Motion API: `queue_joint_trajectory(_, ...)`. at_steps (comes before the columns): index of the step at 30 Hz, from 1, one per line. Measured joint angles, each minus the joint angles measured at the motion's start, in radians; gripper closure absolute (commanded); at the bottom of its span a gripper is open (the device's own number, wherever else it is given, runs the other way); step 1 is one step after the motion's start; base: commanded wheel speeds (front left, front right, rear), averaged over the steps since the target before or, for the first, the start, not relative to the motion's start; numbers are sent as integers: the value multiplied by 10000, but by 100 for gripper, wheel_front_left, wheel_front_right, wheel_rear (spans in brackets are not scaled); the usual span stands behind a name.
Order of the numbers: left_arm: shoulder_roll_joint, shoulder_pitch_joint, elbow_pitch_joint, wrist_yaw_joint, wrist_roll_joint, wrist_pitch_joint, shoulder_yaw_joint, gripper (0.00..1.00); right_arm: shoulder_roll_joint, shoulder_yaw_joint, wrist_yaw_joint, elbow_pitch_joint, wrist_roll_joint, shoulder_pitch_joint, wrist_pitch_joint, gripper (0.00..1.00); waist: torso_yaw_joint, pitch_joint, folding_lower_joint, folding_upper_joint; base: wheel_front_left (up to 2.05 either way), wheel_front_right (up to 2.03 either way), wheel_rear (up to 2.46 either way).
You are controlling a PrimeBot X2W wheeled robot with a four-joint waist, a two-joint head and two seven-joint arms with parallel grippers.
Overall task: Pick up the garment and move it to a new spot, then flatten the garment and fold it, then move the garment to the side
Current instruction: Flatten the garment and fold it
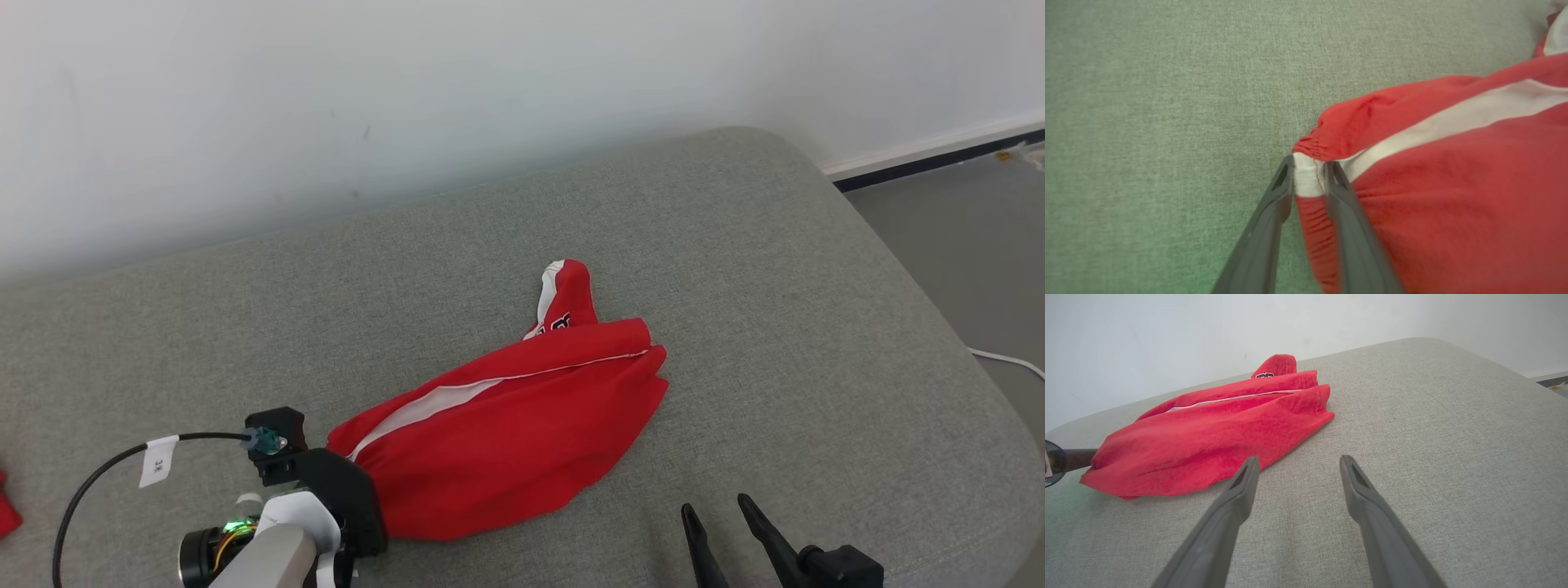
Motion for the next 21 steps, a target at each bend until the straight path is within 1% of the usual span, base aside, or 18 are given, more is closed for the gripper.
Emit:
queue_joint_trajectory(3,-27,4,8,-75,-81,-36,58,66,0,-59,0,-21,-38,3,12,0,63,-30,0,0,0,0,0)
queue_joint_trajectory(5,-54,15,2,-111,-125,-48,79,73,0,-31,0,-44,-104,0,73,0,126,-59,0,0,0,0,0)
queue_joint_trajectory(6,-67,30,2,-171,-144,-48,90,71,0,-21,0,-71,-163,-13,86,0,157,-72,0,0,0,0,0)
queue_joint_trajectory(7,-82,40,2,-176,-173,-69,90,62,2,-12,0,-113,-188,-43,98,0,190,-84,-1,-1,0,0,0)
queue_joint_trajectory(8,-100,45,-10,-192,-224,-105,105,3,-8,-6,0,-169,-234,-89,127,0,222,-98,0,-1,0,0,0)
queue_joint_trajectory(9,-107,55,-25,-238,-259,-194,128,0,-17,-15,0,-211,-253,-153,150,0,250,-110,0,0,0,0,0)
queue_joint_trajectory(16,-59,206,-104,-453,-391,-295,167,0,-67,-81,0,-435,-309,-278,265,0,367,-172,0,0,0,0,0)
queue_joint_trajectory(19,-25,249,-119,-593,-449,-167,140,0,-96,36,0,-453,-309,-276,359,0,357,-157,0,0,0,0,0)
queue_joint_trajectory(20,-13,249,-119,-621,-462,-155,136,24,-134,92,0,-454,-309,-316,416,0,344,-145,-1,-1,0,0,0)
queue_joint_trajectory(21,4,248,-115,-667,-470,-104,130,67,-180,174,0,-462,-295,-440,516,0,324,-128,0,0,0,0,0)
